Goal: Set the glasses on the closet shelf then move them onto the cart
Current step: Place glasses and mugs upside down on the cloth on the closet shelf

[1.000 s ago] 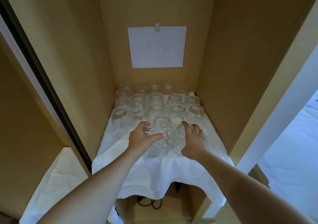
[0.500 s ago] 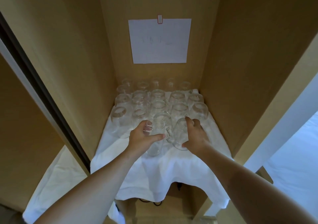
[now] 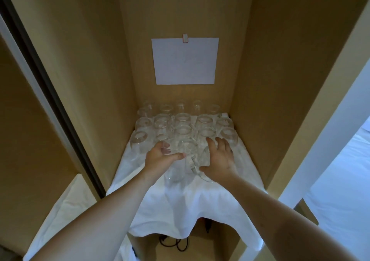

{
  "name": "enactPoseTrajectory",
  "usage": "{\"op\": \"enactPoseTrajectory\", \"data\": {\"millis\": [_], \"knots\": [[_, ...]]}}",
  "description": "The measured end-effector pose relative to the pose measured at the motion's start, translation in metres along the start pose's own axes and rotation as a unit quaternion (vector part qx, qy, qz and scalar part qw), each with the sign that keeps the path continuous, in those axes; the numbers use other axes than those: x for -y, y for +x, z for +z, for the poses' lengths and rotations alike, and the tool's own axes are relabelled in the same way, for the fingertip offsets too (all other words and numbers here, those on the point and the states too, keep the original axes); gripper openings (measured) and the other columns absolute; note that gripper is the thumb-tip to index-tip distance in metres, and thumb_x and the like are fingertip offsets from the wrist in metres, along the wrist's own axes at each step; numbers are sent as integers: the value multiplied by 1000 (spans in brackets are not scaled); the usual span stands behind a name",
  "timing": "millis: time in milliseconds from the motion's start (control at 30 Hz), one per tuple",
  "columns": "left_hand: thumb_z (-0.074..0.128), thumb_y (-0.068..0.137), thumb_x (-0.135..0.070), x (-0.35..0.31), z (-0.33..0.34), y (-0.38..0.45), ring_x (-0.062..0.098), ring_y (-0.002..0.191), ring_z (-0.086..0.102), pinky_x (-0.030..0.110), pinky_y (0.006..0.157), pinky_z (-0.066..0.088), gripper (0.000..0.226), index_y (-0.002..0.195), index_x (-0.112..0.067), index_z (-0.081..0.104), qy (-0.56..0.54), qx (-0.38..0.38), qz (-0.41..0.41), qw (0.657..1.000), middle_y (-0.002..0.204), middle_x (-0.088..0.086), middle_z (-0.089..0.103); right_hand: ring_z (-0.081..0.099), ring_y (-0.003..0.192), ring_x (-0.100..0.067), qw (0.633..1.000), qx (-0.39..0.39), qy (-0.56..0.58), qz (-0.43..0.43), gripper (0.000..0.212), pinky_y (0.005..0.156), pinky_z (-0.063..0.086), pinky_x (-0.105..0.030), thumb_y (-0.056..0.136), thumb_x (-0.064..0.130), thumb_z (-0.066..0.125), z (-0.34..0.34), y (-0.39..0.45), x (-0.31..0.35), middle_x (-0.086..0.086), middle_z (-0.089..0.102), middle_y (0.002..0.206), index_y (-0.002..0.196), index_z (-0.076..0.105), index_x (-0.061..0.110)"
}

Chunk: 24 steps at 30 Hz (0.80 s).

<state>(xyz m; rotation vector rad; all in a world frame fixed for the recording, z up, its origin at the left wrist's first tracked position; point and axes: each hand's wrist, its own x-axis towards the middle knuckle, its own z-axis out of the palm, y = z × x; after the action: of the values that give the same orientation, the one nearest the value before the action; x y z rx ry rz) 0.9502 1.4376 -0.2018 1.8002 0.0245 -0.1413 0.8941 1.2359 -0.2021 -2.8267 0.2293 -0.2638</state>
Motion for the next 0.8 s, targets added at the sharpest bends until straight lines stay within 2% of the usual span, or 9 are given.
{"op": "enactPoseTrajectory", "data": {"millis": [100, 167, 233, 367, 500, 667, 700, 767, 800], "knots": [[96, 57, -42, -18, -3, -1, 19, 92, 65, 31, 73, 48, 59, 100, -22, 61, -14, -7, 23, 1000, 89, -2, 61, 22, 149, -28, 998, -16, 49, -45, 90, 121, 27, -39, 84, 44, 75, -3, -1, 11, -3, 42, 153, 156, 25, 25], [96, 62, -40, -33, -4, -5, 18, 86, 63, 32, 73, 47, 59, 104, -18, 61, -27, -20, 36, 999, 87, -1, 61, 40, 137, -22, 993, -7, 96, -61, 85, 108, 39, -34, 83, 38, 73, -6, -1, 20, 1, 54, 141, 154, 28, 28], [94, 67, -38, -47, -6, -10, 16, 82, 61, 35, 73, 48, 59, 110, -14, 60, -55, -32, 38, 997, 88, 0, 62, 53, 122, -20, 983, 30, 168, -73, 84, 96, 45, -31, 82, 30, 74, -7, -3, 32, 3, 57, 135, 154, 30, 29], [94, 57, -49, -59, -21, -18, 18, 89, 70, 40, 71, 58, 74, 115, -15, 64, -106, -36, 31, 993, 104, 3, 74, 55, 121, -20, 938, 83, 334, -38, 95, 101, 50, -39, 77, 35, 84, -4, -3, 54, 2, 56, 134, 153, 29, 30], [91, 71, -34, -53, -40, -32, 16, 79, 70, 34, 65, 57, 39, 94, -15, 65, -142, -33, 18, 989, 92, 6, 74, 60, 108, -21, 938, 73, 337, -39, 85, 92, 53, -35, 74, 34, 88, 2, -1, 66, 2, 59, 119, 143, 39, 27], [91, 70, -34, -31, -66, -38, 8, 77, 68, 44, 89, 58, 47, 100, -17, 59, -165, -31, -15, 986, 92, -1, 66, 58, 108, -19, 943, 75, 317, -70, 78, 89, 52, -32, 72, 34, 89, 8, -3, 77, 0, 55, 126, 137, 45, 30], [92, 71, -30, -27, -72, -39, 8, 82, 68, 40, 89, 59, 48, 104, -17, 58, -158, -44, -17, 986, 98, -3, 66, 55, 109, -18, 944, 74, 313, -73, 77, 89, 49, -28, 73, 32, 88, 7, -3, 77, 0, 50, 127, 138, 46, 31], [91, 73, -22, -16, -87, -40, 8, 92, 64, 22, 76, 57, 56, 116, -19, 55, -92, -74, -15, 993, 111, -3, 64, 51, 108, -16, 948, 78, 297, -77, 76, 89, 42, -20, 75, 27, 88, 3, -1, 76, 0, 42, 127, 140, 48, 32], [92, 73, -23, -9, -93, -39, 11, 99, 63, 21, 76, 55, 63, 123, -19, 54, -33, -86, -14, 996, 119, -2, 63, 50, 107, -15, 952, 79, 283, -84, 76, 87, 40, -13, 75, 26, 88, 2, 0, 75, -1, 41, 126, 141, 50, 31]]}}
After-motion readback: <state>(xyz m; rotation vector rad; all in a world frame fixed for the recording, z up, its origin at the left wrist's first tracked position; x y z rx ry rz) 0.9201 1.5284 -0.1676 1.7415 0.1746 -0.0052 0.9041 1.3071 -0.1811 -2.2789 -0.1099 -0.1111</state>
